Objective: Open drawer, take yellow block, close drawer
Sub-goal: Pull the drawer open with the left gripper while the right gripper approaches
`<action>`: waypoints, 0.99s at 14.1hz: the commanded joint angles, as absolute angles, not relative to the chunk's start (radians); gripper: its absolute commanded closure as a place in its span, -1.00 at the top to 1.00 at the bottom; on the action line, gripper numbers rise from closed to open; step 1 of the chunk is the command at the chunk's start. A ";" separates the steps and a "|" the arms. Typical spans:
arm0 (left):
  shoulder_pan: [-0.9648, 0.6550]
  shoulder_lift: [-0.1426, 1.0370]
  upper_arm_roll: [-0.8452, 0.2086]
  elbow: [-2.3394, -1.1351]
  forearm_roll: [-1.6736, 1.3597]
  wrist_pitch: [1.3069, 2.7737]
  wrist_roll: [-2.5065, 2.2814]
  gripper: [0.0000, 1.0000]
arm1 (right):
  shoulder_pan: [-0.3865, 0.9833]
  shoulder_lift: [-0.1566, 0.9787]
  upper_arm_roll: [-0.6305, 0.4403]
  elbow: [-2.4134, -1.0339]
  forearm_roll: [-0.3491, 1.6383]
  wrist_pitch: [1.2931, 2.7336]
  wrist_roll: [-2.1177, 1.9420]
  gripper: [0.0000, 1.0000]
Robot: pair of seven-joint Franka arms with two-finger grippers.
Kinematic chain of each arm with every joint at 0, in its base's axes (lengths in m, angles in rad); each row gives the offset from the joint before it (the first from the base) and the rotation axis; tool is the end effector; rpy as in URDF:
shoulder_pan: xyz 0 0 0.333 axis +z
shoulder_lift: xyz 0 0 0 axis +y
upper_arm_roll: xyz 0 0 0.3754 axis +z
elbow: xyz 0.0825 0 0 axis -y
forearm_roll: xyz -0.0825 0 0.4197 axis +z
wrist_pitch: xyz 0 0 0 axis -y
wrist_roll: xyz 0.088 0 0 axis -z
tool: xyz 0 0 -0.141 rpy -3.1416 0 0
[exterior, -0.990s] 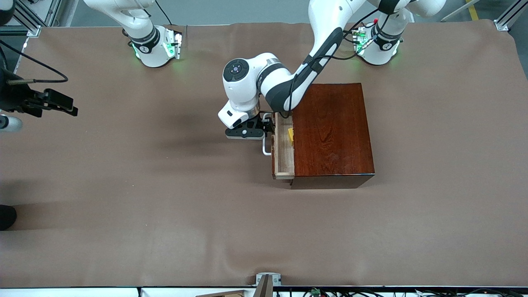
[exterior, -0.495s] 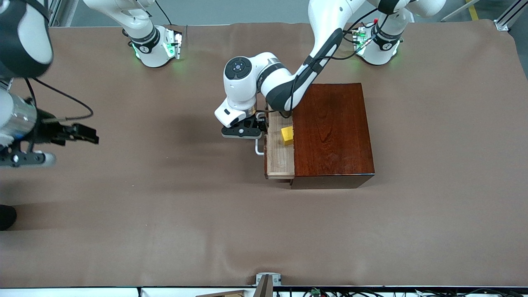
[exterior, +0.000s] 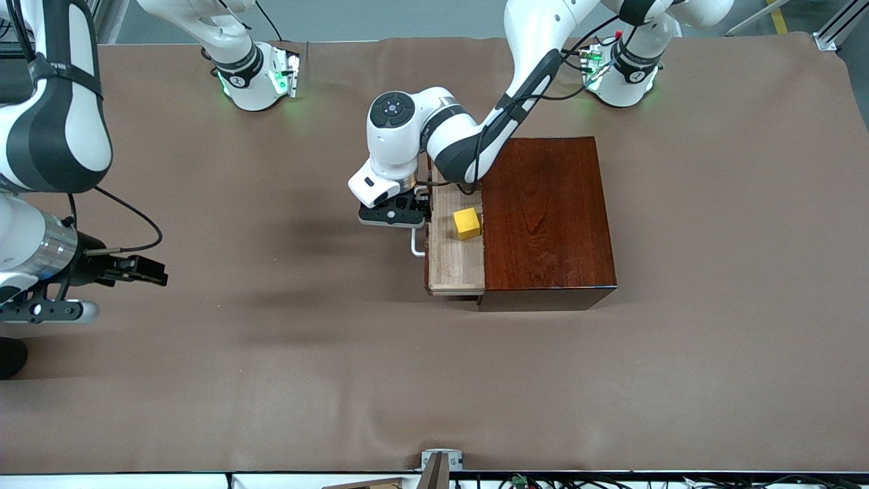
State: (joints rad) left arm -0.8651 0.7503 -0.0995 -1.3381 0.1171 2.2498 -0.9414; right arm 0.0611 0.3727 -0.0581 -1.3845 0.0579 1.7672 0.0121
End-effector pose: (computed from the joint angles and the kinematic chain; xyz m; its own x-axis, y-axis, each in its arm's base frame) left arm 0.4948 -0.6685 0.2924 0.9910 -0.0495 0.1242 -0.0637 -0.9916 0.1125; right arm 0.7305 0.0160 0.5162 0.9998 -0.0162 0.0101 -0.0158 -0.9992 -0.0359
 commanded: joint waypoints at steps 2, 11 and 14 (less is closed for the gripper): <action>-0.894 0.798 -0.103 -1.285 0.084 2.339 -0.965 1.00 | 0.029 0.409 -0.052 -1.373 0.060 1.853 0.014 1.00; -0.887 0.753 -0.097 -1.256 0.080 2.307 -0.999 1.00 | 0.021 0.440 -0.051 -1.373 0.072 1.941 0.102 1.00; -0.824 0.622 -0.091 -1.258 0.080 2.136 -0.993 1.00 | 0.032 0.434 -0.049 -1.373 0.075 1.879 0.188 1.00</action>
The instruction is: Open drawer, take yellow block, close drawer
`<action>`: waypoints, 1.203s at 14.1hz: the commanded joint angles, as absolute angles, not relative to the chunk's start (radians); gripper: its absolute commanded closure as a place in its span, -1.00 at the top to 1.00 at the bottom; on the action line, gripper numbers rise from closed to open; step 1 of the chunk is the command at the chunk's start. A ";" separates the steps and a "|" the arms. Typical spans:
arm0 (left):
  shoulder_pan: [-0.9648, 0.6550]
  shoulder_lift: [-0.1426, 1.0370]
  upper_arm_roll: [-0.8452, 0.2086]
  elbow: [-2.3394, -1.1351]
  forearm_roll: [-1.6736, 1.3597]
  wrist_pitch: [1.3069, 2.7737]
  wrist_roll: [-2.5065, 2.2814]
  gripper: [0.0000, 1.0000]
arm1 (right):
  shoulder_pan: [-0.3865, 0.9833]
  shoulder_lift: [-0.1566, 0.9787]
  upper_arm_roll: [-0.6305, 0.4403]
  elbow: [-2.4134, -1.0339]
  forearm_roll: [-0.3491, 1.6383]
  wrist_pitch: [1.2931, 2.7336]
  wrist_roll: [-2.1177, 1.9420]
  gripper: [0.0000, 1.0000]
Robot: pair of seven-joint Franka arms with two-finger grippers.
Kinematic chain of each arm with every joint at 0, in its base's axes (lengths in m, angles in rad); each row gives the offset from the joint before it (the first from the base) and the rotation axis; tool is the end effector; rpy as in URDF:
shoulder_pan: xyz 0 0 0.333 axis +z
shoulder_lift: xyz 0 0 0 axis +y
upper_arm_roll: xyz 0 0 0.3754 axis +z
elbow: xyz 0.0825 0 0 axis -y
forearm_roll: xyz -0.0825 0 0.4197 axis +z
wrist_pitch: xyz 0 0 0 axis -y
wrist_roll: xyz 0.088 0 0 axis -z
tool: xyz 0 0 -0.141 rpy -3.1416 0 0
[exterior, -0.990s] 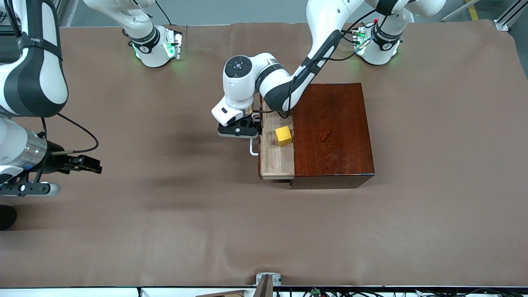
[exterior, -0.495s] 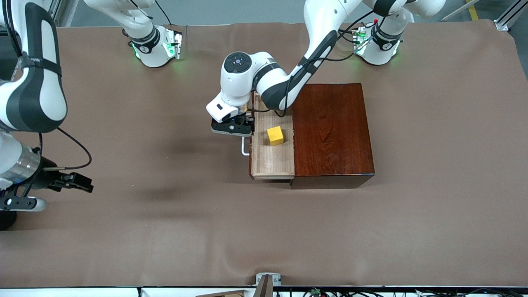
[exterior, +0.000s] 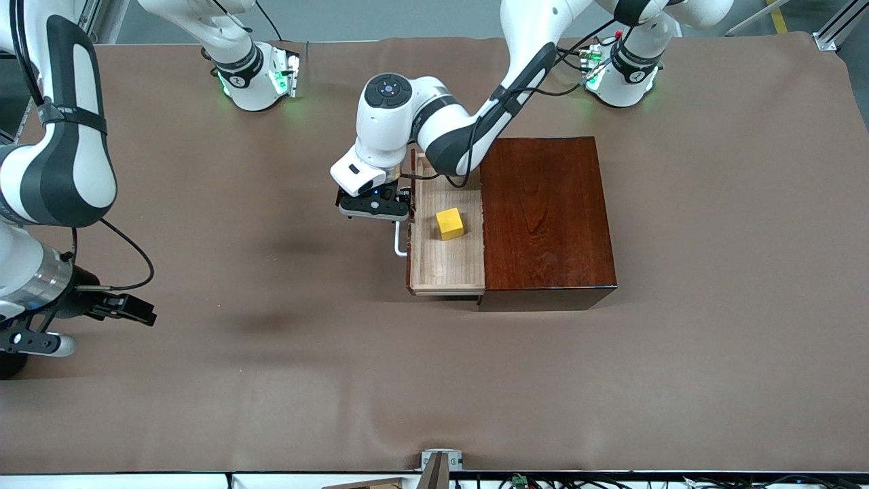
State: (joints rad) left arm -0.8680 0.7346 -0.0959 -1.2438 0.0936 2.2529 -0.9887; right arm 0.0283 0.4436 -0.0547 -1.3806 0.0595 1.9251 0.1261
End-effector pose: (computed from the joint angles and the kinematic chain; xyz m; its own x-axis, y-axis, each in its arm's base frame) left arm 0.5093 -0.6853 0.3556 0.9852 0.0280 0.1688 -0.0094 -0.9762 0.2169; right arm 0.7644 -0.0066 0.4803 0.9817 -0.1646 0.0961 -0.1607 -0.9859 -0.0466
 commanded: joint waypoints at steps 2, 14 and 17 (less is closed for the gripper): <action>-0.758 0.539 -0.090 -1.261 0.093 2.001 -0.983 1.00 | 0.032 0.425 -0.046 -1.373 0.080 1.809 0.311 1.00; -0.158 0.177 -0.100 -1.348 0.005 1.514 -0.042 1.00 | 0.282 0.388 -0.044 -1.373 0.141 1.655 0.927 1.00; -0.106 0.152 -0.100 -1.400 0.003 1.514 -0.035 1.00 | 0.388 0.393 -0.044 -1.373 0.140 1.657 1.116 1.00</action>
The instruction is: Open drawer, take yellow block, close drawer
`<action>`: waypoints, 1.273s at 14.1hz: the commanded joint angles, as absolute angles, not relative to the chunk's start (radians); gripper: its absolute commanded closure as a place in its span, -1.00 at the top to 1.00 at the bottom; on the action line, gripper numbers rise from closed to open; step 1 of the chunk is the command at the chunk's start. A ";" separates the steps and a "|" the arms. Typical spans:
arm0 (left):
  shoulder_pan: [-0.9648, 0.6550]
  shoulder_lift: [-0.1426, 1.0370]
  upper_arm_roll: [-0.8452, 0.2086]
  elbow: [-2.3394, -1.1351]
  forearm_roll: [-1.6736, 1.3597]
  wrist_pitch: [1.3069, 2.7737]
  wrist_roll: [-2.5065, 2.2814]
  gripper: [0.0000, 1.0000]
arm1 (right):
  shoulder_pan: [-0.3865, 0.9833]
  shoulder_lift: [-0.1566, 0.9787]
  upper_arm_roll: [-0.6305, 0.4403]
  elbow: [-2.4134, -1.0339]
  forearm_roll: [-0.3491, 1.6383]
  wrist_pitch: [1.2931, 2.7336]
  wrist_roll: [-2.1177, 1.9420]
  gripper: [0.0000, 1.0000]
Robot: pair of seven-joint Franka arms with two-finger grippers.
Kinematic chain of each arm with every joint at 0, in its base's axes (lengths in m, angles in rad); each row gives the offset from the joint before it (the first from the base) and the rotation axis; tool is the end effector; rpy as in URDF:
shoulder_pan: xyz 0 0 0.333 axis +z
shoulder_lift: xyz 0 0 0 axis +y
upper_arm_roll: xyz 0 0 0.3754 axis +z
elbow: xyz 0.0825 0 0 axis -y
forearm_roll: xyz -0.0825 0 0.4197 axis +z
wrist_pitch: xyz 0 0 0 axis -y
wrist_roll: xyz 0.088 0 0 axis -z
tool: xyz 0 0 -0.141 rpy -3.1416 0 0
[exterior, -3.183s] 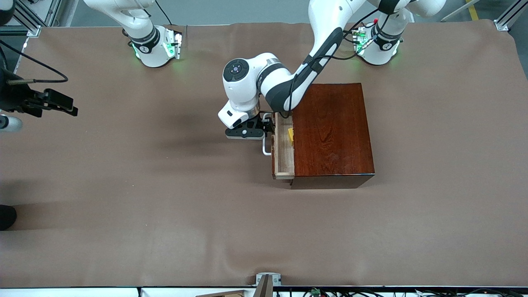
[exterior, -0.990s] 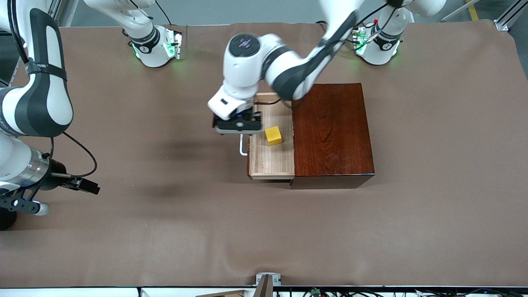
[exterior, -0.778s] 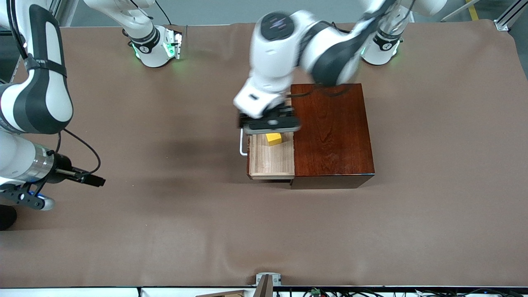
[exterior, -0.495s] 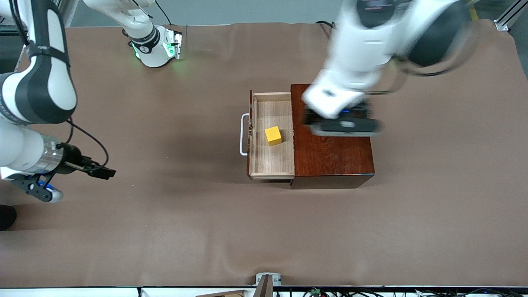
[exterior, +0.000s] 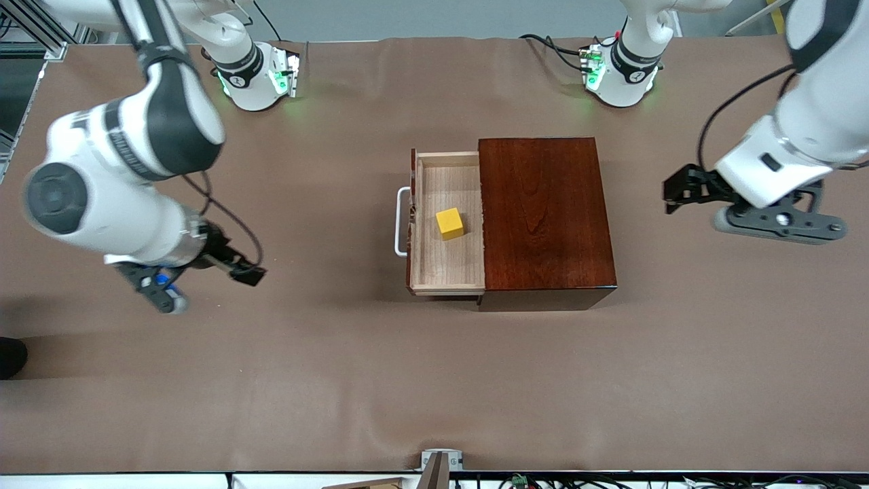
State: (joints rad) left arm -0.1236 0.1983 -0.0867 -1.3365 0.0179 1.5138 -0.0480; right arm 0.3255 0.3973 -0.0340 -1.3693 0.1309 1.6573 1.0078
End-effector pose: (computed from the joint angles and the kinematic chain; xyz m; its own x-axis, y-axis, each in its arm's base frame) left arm 0.6435 -0.1282 0.6399 0.9870 -0.1592 -0.0202 -0.1593 -0.9872 -0.0018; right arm 0.6847 0.2278 0.4978 0.7326 -0.6626 -0.1557 -0.6668 -0.7446 0.0312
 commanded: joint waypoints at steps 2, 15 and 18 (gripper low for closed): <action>-0.106 0.153 -0.100 -1.401 0.003 1.514 -0.025 1.00 | 0.481 0.399 -0.046 -1.373 0.137 1.675 1.248 1.00; -0.097 0.160 -0.100 -1.397 0.003 1.500 0.020 1.00 | 0.756 0.610 -0.048 -1.342 0.118 1.996 1.969 1.00; -0.095 0.160 -0.100 -1.397 0.003 1.500 0.020 1.00 | 0.790 0.666 -0.048 -1.319 0.118 1.997 2.048 1.00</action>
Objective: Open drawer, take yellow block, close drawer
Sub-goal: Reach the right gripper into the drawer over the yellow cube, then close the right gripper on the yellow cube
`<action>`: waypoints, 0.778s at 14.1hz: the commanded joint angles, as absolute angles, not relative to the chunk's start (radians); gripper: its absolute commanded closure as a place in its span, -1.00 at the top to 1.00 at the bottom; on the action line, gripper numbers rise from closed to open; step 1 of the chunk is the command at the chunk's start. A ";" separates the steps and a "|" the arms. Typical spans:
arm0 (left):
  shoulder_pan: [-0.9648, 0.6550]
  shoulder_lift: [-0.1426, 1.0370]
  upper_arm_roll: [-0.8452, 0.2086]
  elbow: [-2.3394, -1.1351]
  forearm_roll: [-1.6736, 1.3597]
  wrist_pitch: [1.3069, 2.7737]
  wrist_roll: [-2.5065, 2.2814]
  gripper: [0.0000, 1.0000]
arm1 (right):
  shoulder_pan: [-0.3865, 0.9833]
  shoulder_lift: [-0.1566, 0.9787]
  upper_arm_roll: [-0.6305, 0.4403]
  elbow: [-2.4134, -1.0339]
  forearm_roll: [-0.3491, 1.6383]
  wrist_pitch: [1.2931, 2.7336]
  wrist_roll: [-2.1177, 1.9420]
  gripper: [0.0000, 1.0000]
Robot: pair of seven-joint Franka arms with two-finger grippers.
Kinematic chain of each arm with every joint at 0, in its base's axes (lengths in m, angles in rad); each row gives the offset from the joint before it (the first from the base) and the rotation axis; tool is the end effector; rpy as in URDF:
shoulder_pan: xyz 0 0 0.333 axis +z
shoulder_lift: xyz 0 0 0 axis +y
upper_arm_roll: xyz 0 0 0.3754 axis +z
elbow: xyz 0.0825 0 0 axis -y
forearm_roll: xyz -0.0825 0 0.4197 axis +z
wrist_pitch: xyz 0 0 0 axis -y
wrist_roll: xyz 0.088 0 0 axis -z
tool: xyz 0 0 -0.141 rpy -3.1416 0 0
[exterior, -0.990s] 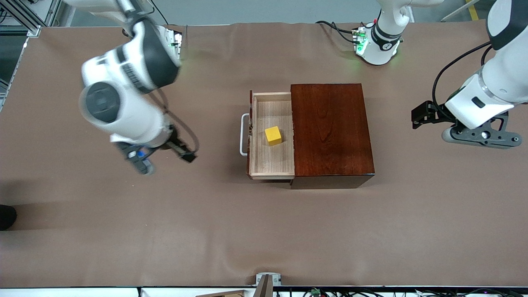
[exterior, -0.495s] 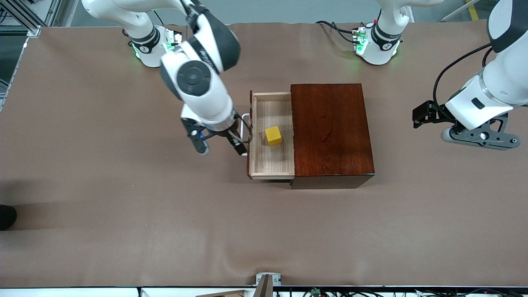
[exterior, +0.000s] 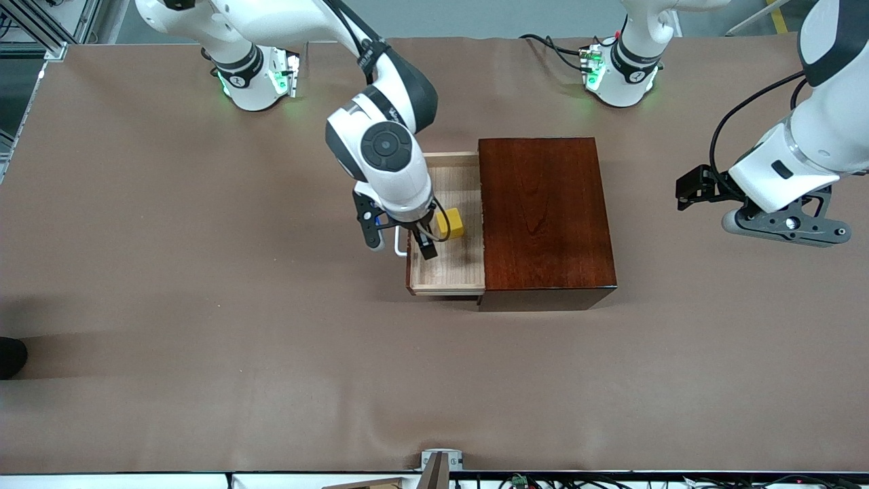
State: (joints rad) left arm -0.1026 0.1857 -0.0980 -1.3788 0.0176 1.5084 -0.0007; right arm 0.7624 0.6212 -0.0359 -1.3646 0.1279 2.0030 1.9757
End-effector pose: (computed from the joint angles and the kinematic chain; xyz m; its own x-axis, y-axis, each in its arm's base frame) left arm 0.6380 -0.1206 0.6266 0.9789 -0.1965 -0.0552 -0.1968 -0.9804 0.0004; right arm 0.5816 0.5402 0.3577 0.2701 -0.9582 -0.0943 -0.9616 -0.2734 0.0236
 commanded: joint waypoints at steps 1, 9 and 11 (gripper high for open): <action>-0.098 0.160 -0.100 -1.397 0.003 1.500 0.020 1.00 | 0.805 0.672 -0.048 -1.319 0.117 1.997 2.080 1.00; -0.106 0.155 -0.101 -1.396 0.005 1.499 0.012 1.00 | 0.850 0.675 -0.049 -1.322 0.114 1.999 2.143 1.00; -0.109 0.155 -0.101 -1.394 0.003 1.499 0.008 1.00 | 0.856 0.681 -0.049 -1.324 0.114 1.999 2.143 1.00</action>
